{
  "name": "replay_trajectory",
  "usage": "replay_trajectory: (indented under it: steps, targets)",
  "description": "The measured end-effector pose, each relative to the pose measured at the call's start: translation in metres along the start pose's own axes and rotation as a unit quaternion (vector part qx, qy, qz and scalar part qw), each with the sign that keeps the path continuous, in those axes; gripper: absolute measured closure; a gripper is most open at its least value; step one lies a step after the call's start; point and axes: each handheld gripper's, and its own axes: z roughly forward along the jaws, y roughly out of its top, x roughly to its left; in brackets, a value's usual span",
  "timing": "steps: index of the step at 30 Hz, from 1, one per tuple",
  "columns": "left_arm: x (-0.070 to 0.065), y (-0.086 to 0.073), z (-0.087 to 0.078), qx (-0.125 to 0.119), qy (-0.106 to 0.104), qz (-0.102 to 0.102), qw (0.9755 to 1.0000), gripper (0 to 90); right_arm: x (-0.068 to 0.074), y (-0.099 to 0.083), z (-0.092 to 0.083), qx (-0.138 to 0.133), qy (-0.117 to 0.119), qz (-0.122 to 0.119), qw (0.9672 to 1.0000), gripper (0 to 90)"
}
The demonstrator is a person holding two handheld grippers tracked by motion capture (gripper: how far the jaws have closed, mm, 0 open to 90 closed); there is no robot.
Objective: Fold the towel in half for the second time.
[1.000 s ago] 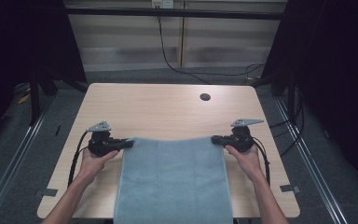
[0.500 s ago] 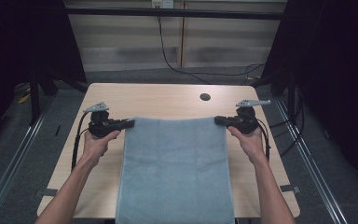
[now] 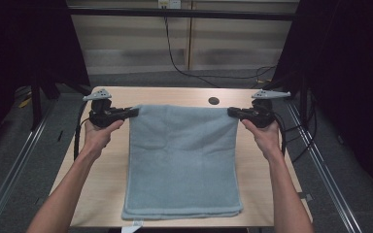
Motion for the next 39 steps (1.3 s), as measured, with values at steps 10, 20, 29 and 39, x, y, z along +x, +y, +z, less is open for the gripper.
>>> replay_trajectory:
  steps: [10, 20, 29, 39]
  targets:
    - [-0.021, -0.020, -0.012, -0.013, -0.011, 0.012, 0.9998, 83.5, 0.014, -0.014, -0.009, 0.001, 0.013, -0.029, 0.9995, 86.6]
    - [-0.049, -0.052, -0.040, -0.004, -0.025, 0.022, 0.9994, 83.4, 0.046, -0.032, -0.044, -0.013, 0.029, -0.068, 0.9972, 86.5]
    - [-0.074, -0.098, -0.043, 0.035, -0.048, 0.015, 0.9981, 83.3, 0.064, -0.084, -0.057, 0.013, 0.042, -0.066, 0.9968, 86.5]
    - [-0.096, -0.133, -0.055, 0.085, -0.051, 0.026, 0.9948, 82.5, 0.082, -0.137, -0.067, 0.068, 0.053, -0.056, 0.9947, 85.4]
